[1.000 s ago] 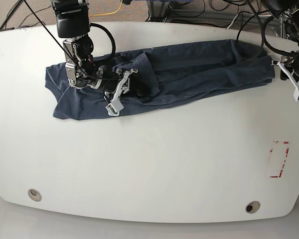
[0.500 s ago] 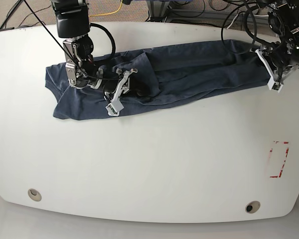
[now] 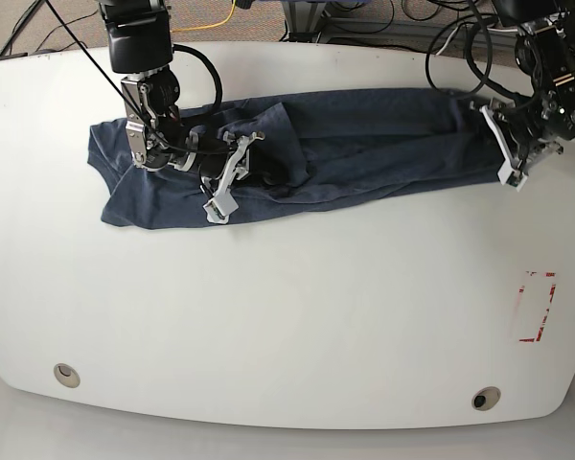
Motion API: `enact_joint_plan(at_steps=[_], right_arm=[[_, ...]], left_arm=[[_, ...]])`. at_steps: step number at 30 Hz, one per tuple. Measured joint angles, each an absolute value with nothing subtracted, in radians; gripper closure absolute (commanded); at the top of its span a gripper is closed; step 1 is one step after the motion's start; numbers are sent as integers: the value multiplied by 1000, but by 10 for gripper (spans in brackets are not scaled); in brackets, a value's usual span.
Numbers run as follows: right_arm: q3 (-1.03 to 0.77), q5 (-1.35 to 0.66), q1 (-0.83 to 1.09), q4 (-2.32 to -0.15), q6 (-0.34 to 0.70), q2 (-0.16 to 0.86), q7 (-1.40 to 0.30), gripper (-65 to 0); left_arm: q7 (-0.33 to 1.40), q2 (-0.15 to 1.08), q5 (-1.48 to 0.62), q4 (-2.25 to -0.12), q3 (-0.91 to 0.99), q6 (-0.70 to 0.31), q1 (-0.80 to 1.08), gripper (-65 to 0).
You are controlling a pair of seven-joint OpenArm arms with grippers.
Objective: Layout the t-shirt on the table in an organized manner, then fold the t-shirt properly
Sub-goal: 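Grasp the strip end with the left gripper and pull it taut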
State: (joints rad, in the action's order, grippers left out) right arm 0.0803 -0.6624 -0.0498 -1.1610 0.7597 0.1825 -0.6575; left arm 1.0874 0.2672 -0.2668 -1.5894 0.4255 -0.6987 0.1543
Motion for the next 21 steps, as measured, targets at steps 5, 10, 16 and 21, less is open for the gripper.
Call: enact_joint_plan(at_steps=[5, 10, 16, 21], right_arm=[[80, -662, -49, -1161, 760, 183, -657, -75], [80, -663, -49, -1161, 760, 183, -657, -75], [80, -662, -49, -1161, 760, 183, -657, -75], [80, -663, -50, -1161, 760, 183, -657, -75]], left_arm=[[1040, 337, -295, -1473, 362, -708, 76, -237], [1039, 361, -292, -1414, 335, -708, 19, -237], [1033, 372, -297, -1412, 332, -708, 19, -237], [1041, 372, -288, -1434, 333, -708, 23, -237]])
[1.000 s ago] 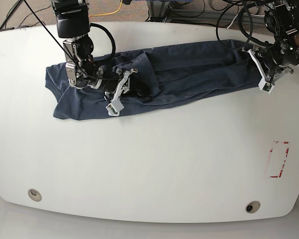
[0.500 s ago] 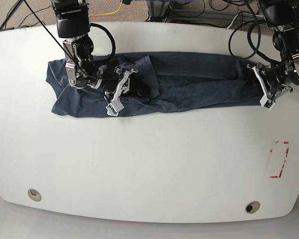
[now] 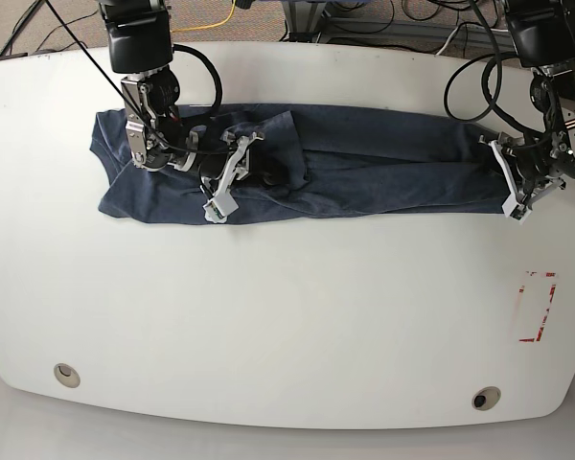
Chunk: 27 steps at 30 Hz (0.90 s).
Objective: Layout the t-shirt on the table in an organized manner, then fold the t-shirt properly
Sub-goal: 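Grasp the strip end with the left gripper and pull it taut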
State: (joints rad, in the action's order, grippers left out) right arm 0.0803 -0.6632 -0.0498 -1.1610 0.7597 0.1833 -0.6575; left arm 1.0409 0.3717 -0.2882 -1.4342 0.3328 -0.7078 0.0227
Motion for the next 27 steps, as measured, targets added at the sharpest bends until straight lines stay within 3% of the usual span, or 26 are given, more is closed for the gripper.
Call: enact_joint_plan(at_steps=[6, 10, 15, 19, 27], right_arm=[[80, -676, -38, -1218, 725, 183, -687, -75], [59, -635, 1, -1355, 704, 185, -796, -75], [-15, -586, 32, -1504, 682, 183, -940, -75], [-25, -588, 42, -1610, 688, 192, -960, -75], [-34, -599, 72, -1758, 690, 191, -1023, -75]], left_arm=[[1139, 369, -260, -1511, 357, -705, 36, -237], [1205, 371, -246, -1602, 428, -700, 38, -237], [1218, 378, -233, -1702, 461, -697, 30, -242], [1206, 361, -263, -1748, 531, -701, 29, -244], [1227, 343, -292, -1711, 672, -697, 25, -360]])
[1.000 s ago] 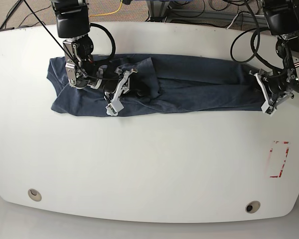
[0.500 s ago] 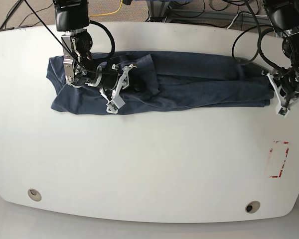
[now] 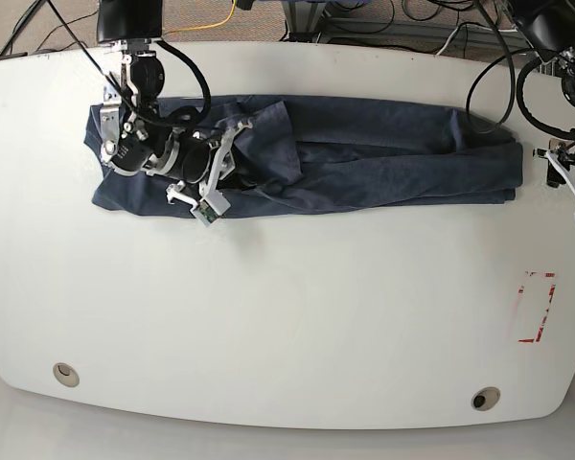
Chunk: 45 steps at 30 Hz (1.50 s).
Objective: Layout the t-shirt on the table in an organized manner, then fold the t-shirt properly
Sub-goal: 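Grasp the strip end with the left gripper and pull it taut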
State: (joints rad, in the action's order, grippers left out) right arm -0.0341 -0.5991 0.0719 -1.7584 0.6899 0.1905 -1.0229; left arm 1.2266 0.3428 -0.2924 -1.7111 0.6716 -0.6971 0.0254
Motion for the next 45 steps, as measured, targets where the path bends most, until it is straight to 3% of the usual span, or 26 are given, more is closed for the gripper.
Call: enact_joint_plan(at_steps=[18, 45], right_arm=[[-121, -579, 154, -1818, 695, 242, -1037, -75], [-119, -587, 154, -1818, 696, 242, -1027, -75]], left_arm=[[1226, 333, -609, -1349, 717, -697, 22, -360], [1210, 297, -627, -1339, 601, -697, 0, -358]])
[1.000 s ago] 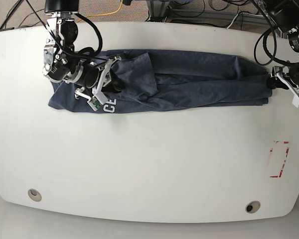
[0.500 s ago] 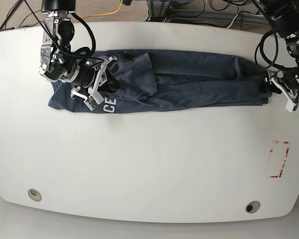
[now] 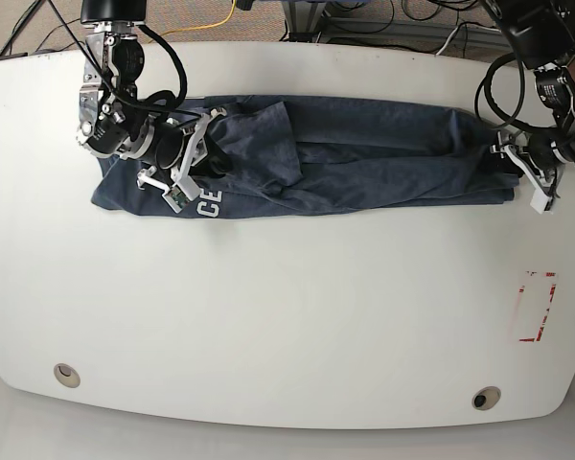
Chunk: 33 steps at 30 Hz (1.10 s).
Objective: Layout the t-shirt on the table in an organized manner, then fold the t-shirt properly
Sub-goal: 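Grasp the strip end with the left gripper and pull it taut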
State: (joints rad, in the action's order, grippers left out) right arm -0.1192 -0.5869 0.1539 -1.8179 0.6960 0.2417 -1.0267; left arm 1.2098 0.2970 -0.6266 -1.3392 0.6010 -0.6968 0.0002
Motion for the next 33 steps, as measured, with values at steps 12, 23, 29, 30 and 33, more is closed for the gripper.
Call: enact_joint_plan(at_steps=[12, 23, 29, 30, 33], right_arm=[[-119, -587, 154, -1818, 696, 244, -1026, -75], [-141, -588, 154, -1817, 696, 241, -1026, -75], [-216, -588, 148, -1756, 697, 244, -1026, -75], [-231, -588, 148, -1741, 695, 244, -1025, -75], [-278, -586, 149, -1696, 696, 249, -1025, -75]], left_arm=[[1193, 290, -630, -1341, 601, -697, 11, -224], [1203, 291, -631, -1345, 538, -697, 14, -11], [1203, 290, -636, -1345, 545, -697, 17, -10], [1203, 292, -637, -1345, 545, -697, 17, -10], [1205, 304, -636, -1345, 543, -697, 17, -7]])
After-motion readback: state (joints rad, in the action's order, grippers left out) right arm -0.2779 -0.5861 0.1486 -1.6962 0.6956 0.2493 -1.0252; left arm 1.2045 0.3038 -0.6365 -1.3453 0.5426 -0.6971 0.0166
